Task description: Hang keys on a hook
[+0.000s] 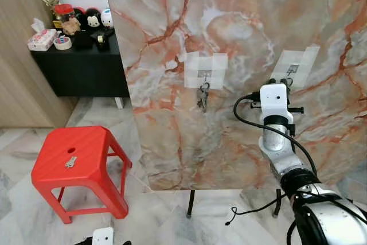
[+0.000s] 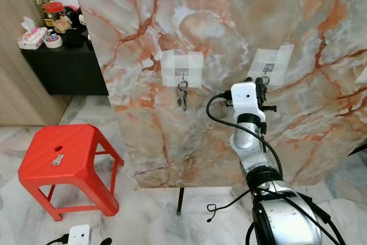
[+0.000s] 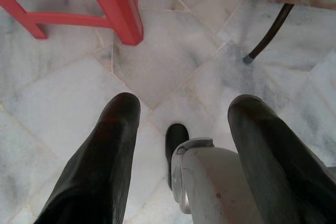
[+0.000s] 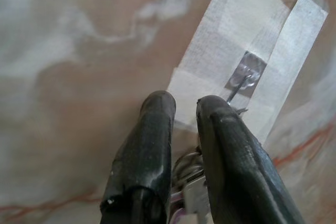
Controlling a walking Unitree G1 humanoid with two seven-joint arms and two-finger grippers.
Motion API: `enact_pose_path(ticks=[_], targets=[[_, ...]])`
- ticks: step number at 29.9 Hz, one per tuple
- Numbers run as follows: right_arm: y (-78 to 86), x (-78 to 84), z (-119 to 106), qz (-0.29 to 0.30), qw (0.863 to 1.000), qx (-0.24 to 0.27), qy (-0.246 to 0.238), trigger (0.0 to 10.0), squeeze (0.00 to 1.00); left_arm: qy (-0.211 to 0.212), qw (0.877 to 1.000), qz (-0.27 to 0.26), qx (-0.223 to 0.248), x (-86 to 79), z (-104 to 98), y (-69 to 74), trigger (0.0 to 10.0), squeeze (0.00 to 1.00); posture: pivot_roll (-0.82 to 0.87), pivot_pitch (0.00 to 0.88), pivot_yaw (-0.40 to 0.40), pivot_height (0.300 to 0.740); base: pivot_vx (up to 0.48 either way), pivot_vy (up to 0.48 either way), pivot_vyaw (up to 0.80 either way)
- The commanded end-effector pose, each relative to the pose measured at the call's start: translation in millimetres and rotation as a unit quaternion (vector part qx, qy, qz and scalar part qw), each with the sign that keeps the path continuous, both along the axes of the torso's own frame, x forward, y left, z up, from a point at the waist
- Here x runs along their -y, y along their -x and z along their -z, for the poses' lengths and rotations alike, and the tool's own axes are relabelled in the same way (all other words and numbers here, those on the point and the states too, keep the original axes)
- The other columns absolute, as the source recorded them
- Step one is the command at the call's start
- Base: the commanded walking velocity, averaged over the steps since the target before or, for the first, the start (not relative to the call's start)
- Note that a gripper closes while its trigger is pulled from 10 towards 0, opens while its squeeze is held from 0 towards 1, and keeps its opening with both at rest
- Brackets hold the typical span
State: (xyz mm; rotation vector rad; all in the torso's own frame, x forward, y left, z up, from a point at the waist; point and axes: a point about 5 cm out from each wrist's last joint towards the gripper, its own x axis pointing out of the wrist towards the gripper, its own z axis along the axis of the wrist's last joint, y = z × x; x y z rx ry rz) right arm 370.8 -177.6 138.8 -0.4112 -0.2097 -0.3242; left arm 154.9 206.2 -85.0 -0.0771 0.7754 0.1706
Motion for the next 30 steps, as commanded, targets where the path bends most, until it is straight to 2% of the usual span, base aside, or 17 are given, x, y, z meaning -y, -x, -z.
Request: enact_pose_path(ticks=[1, 4, 5, 7, 8, 9, 11, 12, 16, 17, 19, 20, 23, 24, 25, 26, 30], targets=[[1.7, 1.0, -1, -0.006, 1.000, 0.011, -0.018, 10.0, 0.00, 0.001, 1.000, 0.003, -0.013, 2.7, 3, 3.7, 10.0, 0.00, 0.09, 0.052, -0.033, 0.740, 0.000, 0.000, 0.00], [10.7, -0.3, 14, -0.019, 0.997, 0.002, -0.072, 10.0, 0.00, 0.001, 1.000, 0.003, -0.015, 2.3, 3, 4.1, 10.0, 0.00, 0.09, 0.053, -0.036, 0.740, 0.000, 0.000, 0.00], [23.5, 0.9, 44, -0.021, 0.989, -0.051, -0.136, 10.0, 0.00, 0.001, 1.000, 0.002, -0.019, 0.5, 4, 6.2, 10.0, 0.00, 0.09, 0.052, -0.041, 0.740, 0.000, 0.000, 0.00], [30.2, 1.1, 58, -0.020, 0.981, -0.078, -0.174, 10.0, 0.00, 0.001, 1.000, 0.002, -0.021, -0.6, 4, 7.5, 10.0, 0.00, 0.09, 0.051, -0.043, 0.740, 0.000, 0.000, 0.00], [39.2, 2.6, 76, -0.013, 0.973, -0.111, -0.202, 10.0, 0.00, 0.001, 1.000, 0.001, -0.024, -2.3, 5, 9.4, 10.0, 0.00, 0.09, 0.051, -0.043, 0.740, 0.000, 0.000, 0.00], [56.7, 4.4, 103, -0.003, 0.957, -0.162, -0.240, 10.0, 0.00, 0.000, 1.000, -0.001, -0.029, -4.6, 5, 11.9, 10.0, 0.00, 0.09, 0.054, -0.041, 0.740, 0.000, 0.000, 0.00], [69.4, 5.2, 120, 0.003, 0.946, -0.192, -0.260, 10.0, 0.00, -0.001, 0.999, -0.001, -0.032, -5.6, 6, 13.1, 10.0, 0.00, 0.09, 0.054, -0.041, 0.740, 0.000, 0.000, 0.00], [83.6, 5.7, 138, 0.007, 0.930, -0.235, -0.282, 10.0, 0.00, -0.001, 0.999, -0.001, -0.034, -5.9, 6, 14.1, 10.0, 0.00, 0.09, 0.054, -0.041, 0.740, 0.000, 0.000, 0.00], [105.4, 7.4, 162, 0.015, 0.913, -0.300, -0.274, 10.0, 0.00, -0.002, 0.999, -0.001, -0.035, -6.4, 6, 14.6, 10.0, 0.00, 0.09, 0.053, -0.034, 0.740, 0.000, 0.000, 0.00], [120.9, 8.6, 176, 0.010, 0.901, -0.341, -0.266, 10.0, 0.00, -0.003, 0.999, -0.001, -0.036, -6.9, 6, 15.2, 10.0, 0.00, 0.09, 0.055, -0.031, 0.740, 0.000, 0.000, 0.00], [131.4, 8.5, 185, 0.002, 0.890, -0.375, -0.259, 10.0, 0.00, -0.003, 0.999, -0.001, -0.037, -7.7, 6, 15.6, 10.0, 0.00, 0.09, 0.054, -0.029, 0.740, 0.000, 0.000, 0.00], [147.9, 9.5, 197, -0.004, 0.874, -0.421, -0.242, 10.0, 0.00, -0.003, 0.999, -0.001, -0.039, -10.2, 6, 16.9, 10.0, 0.00, 0.08, 0.054, -0.026, 0.740, 0.000, 0.000, 0.00], [177.8, 13.1, 216, 0.008, 0.840, -0.486, -0.242, 10.0, 0.00, -0.005, 0.999, 0.004, -0.042, -12.1, 6, 17.5, 10.0, 0.00, 0.08, 0.053, -0.025, 0.740, 0.000, 0.000, 0.00], [177.8, 13.1, 216, 0.008, 0.840, -0.486, -0.242, 10.0, 0.00, -0.005, 0.999, 0.004, -0.042, -12.1, 6, 17.5, 10.0, 0.00, 0.08, 0.053, -0.025, 0.740, 0.000, 0.000, 0.00], [189.2, 13.0, 223, 0.012, 0.823, -0.513, -0.244, 10.0, 0.00, -0.005, 0.999, 0.004, -0.043, -12.4, 6, 17.6, 10.0, 0.00, 0.08, 0.053, -0.025, 0.740, 0.000, 0.000, 0.00], [206.2, 10.2, 232, 0.010, 0.798, -0.546, -0.256, 10.0, 0.00, -0.005, 0.999, 0.004, -0.043, -13.1, 6, 17.5, 10.0, 0.00, 0.09, 0.048, -0.025, 0.740, 0.000, 0.000, 0.00], [210.5, 7.9, 233, 0.018, 0.796, -0.537, -0.280, 10.0, 0.00, -0.006, 0.999, 0.000, -0.045, -15.6, 6, 17.3, 10.0, 0.00, 0.08, 0.048, -0.019, 0.740, 0.000, 0.000, 0.00]])
